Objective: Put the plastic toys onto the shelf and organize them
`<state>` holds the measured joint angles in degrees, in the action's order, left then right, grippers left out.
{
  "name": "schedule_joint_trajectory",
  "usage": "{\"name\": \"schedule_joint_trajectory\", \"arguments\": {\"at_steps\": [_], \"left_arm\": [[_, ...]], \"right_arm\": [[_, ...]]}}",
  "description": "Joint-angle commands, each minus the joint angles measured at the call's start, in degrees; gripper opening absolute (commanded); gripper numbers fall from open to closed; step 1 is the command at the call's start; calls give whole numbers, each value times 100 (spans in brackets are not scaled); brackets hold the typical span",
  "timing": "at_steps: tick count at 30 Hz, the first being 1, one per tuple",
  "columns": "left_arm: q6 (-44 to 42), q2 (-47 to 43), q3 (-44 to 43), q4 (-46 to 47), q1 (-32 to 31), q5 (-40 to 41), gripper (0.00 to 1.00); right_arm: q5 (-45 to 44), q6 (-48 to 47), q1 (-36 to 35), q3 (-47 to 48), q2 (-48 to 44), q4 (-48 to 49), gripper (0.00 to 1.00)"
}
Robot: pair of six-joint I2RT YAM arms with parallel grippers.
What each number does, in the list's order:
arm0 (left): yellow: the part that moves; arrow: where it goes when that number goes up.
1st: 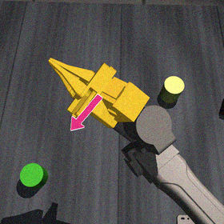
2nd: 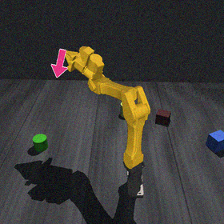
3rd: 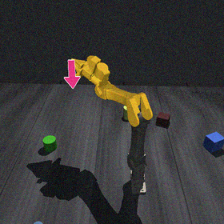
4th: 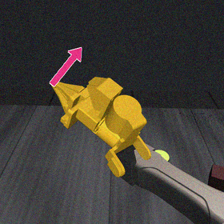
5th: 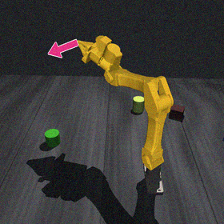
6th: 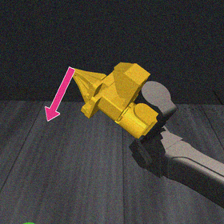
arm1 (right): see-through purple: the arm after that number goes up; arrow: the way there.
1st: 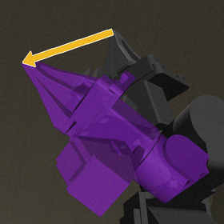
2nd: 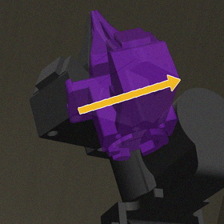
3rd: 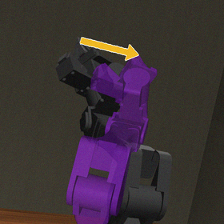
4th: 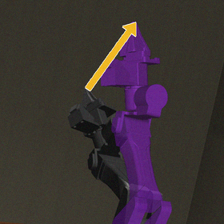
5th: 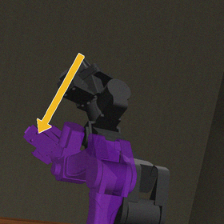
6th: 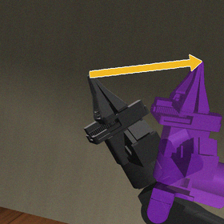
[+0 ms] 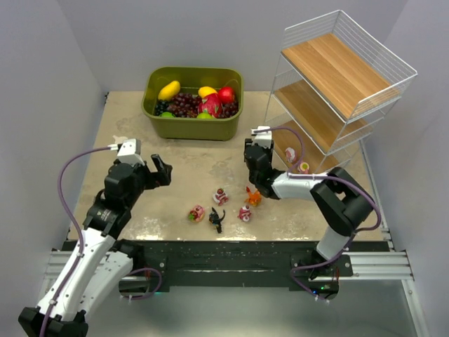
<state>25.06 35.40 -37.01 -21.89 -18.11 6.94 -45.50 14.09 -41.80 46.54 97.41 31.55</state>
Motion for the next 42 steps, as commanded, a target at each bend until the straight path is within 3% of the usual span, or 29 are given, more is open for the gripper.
{"name": "schedule_joint_trajectory", "arguments": {"at_steps": [1,10,22,42], "left_arm": [[69,248,-87,1,18,229,100],[87,345,-87,62,18,203,100],[17,451,-113,97,18,176,100],[61,451,-148,71,18,203,100]], "right_arm": [[-240,-178,216,495,375,852,0],[-293,-652,638,926,1385,1933,0],[-486,-653,867,1331,1606,1459,0],[-1172,393,1157,1770,1650,45,0]]}}
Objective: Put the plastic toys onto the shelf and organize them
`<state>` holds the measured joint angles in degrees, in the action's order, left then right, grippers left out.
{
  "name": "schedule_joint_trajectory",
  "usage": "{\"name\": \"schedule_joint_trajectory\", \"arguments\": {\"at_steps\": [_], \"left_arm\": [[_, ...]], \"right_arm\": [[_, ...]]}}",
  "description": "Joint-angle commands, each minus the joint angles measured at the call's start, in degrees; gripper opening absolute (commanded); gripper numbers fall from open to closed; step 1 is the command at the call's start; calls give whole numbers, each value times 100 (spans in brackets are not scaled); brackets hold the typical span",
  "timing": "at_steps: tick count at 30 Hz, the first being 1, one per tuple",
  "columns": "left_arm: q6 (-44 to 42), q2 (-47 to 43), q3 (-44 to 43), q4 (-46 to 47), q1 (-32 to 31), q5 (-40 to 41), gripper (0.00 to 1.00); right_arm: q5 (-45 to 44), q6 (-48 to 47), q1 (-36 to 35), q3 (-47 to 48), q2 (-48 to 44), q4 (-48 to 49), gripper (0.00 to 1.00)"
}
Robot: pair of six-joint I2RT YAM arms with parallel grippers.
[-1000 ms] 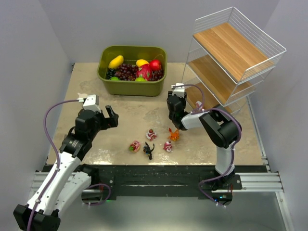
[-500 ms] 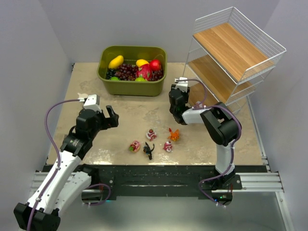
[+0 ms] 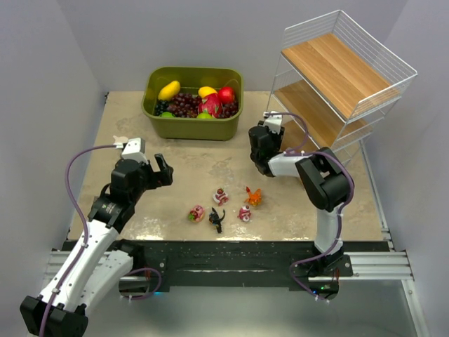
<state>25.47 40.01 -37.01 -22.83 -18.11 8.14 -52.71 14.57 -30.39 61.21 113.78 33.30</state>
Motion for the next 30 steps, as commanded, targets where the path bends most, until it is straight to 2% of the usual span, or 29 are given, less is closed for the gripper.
{"name": "schedule_joint_trajectory", "arguments": {"at_steps": [1,25,30], "left_arm": [[28,7,-157,165,18,82,100],[1,-2,-315,121,18,153,100],[10,-2,-324,103,18,161,100]], "right_arm": [[-547,388,16,373,30,-183,0],[-521,635,253,919,215,-1264,0],[-451,626,262,946,215,-1440,5]]}}
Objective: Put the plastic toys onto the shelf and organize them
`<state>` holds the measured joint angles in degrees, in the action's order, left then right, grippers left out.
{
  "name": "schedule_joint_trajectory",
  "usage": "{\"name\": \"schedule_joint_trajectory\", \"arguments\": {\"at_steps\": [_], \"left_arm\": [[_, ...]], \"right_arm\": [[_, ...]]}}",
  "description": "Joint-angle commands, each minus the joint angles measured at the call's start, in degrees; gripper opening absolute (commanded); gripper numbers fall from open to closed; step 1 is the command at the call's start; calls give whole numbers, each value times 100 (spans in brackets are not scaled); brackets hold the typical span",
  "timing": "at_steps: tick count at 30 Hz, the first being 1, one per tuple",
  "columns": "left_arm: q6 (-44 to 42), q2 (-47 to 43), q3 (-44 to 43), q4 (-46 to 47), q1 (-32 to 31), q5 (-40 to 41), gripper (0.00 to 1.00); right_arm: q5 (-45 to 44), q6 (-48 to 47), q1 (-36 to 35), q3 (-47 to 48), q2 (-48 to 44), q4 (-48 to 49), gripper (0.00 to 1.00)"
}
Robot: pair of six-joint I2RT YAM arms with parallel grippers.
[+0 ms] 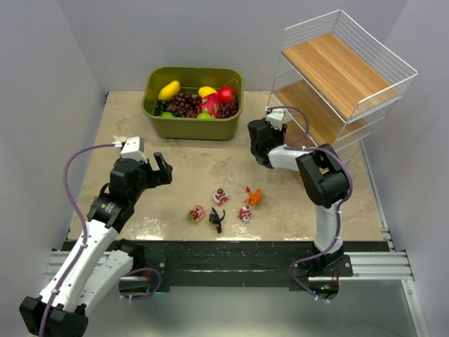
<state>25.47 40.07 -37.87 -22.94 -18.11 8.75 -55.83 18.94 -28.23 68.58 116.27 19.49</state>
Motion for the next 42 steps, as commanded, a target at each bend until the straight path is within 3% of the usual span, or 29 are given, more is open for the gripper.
{"name": "schedule_joint_trajectory", "arguments": {"at_steps": [1,42], "left_arm": [[19,-26,-239,105,18,92,99],[-34,-193,-344,0,18,232,99]], "right_arm": [[-138,198,37,200,-43,-85,6],[90,743,72,824,194,-1324,20]]}}
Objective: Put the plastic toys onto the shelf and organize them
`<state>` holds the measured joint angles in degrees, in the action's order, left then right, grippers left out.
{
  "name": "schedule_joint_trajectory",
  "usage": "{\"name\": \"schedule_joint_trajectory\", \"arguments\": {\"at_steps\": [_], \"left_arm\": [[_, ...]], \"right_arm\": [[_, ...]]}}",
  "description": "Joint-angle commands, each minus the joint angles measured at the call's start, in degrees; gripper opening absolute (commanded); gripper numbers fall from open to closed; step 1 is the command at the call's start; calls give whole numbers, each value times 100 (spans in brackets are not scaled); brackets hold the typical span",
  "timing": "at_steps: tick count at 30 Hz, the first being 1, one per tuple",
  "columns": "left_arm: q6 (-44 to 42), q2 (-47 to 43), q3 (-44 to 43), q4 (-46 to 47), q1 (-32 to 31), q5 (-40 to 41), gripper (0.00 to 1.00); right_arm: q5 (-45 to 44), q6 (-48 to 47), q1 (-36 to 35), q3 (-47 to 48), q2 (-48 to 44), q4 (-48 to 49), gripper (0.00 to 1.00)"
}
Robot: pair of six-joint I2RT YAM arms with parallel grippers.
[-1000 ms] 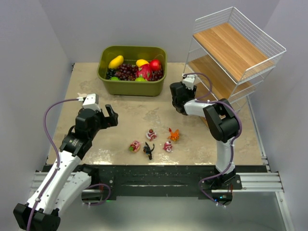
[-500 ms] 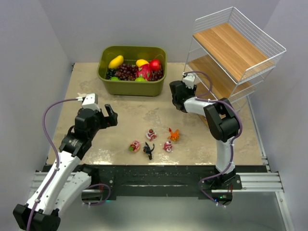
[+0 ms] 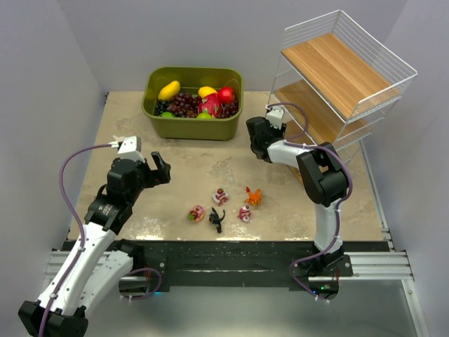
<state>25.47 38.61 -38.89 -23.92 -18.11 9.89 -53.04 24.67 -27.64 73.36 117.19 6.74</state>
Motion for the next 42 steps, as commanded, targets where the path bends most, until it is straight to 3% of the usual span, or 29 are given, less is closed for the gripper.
{"name": "schedule_joint_trajectory", "arguments": {"at_steps": [1,28,42], "left_arm": [[-34,-38,-241,107,18,127,100],[-157,-91,-277,107,18,224,100],[-174,-47,-250,116,18,250,100]], "right_arm": [[-181,170,13,363,129,-85,20],[-312,249,13,829,402,-630,30],[-374,328,22,741,331,-613,46]]}}
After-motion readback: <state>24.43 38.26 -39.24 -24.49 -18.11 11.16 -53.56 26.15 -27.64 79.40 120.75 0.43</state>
